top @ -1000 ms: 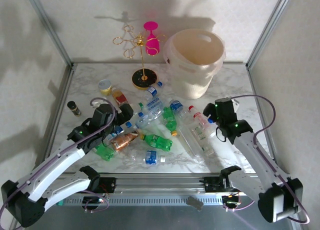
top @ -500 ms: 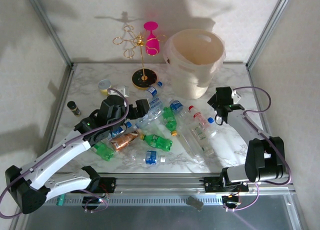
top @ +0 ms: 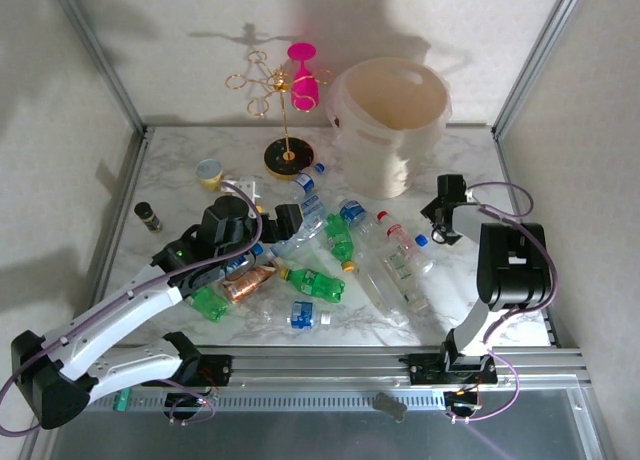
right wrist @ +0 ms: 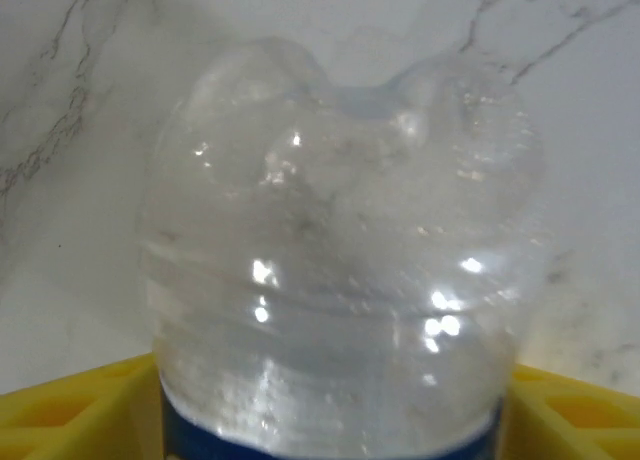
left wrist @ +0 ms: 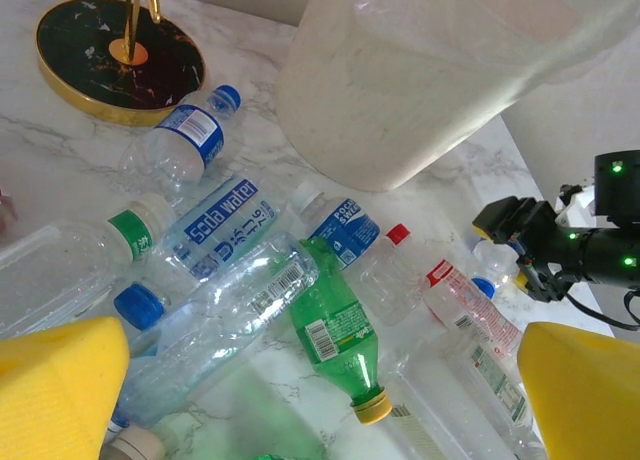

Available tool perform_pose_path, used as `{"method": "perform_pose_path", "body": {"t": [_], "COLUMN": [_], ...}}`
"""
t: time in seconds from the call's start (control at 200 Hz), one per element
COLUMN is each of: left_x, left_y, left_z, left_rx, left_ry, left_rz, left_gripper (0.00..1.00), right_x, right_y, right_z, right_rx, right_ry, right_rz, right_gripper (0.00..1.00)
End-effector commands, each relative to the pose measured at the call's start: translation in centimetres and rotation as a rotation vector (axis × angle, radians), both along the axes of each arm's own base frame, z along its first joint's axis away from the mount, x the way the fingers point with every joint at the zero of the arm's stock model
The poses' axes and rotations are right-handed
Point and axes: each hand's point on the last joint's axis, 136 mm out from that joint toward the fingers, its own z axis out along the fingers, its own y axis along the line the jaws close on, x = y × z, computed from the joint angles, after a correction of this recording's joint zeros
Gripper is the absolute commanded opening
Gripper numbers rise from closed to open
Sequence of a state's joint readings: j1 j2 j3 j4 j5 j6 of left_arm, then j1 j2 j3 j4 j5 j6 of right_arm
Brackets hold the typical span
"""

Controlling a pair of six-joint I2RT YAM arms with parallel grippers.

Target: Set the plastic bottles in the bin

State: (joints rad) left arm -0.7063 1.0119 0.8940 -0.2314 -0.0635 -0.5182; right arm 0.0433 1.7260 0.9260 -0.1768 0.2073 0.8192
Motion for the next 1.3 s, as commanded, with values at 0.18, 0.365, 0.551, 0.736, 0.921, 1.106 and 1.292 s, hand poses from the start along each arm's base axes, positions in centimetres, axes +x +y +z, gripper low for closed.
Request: {"method": "perform_pose_path", "body": {"t": [0.18, 0.365, 0.551, 0.736, 0.921, 1.106, 1.292], "left_x": [0.1, 0.3, 0.7, 0.7, 0.8, 0.4, 0.8], "left_y": [-0.1, 0.5, 2.6, 5.4, 7.1, 6.3, 5.8], "left_z": [1.3, 3.2, 7.2, 9.0, 6.7, 6.0, 5.0], "left_rx": [0.001, -0.002, -0.045, 0.018, 0.115, 0.077, 0.086], "left_ry": [-0.050, -0.028, -0.097, -0.212, -0.223, -0.234, -0.204], "left_rz": [-0.005, 0.040, 0.154, 0.252, 0.325, 0.273, 0.262], "left_gripper": [1.00, 1.00, 0.99, 1.00, 0.99, 0.98, 0.97], "right_x": [1.0, -0.1, -2.2, -2.5, 0.8, 8.1, 14.8], "right_y": [-1.3, -2.3, -1.9, -0.2, 3.6, 5.5, 7.7], "right_z": [2.7, 8.3, 16.9, 29.5, 40.4, 44.0, 43.3], "right_rx": [-0.043, -0.089, -0.047, -0.028, -0.134, -0.249, -0.311], "right_ry": [-0.060, -0.156, -0.337, -0.644, -0.839, -0.848, -0.819], "right_rz": [-0.032, -0.059, -0.065, 0.036, 0.289, 0.449, 0.535], "right_gripper": [0.44, 0.44, 0.39, 0.42, 0.42, 0.42, 0.41]}}
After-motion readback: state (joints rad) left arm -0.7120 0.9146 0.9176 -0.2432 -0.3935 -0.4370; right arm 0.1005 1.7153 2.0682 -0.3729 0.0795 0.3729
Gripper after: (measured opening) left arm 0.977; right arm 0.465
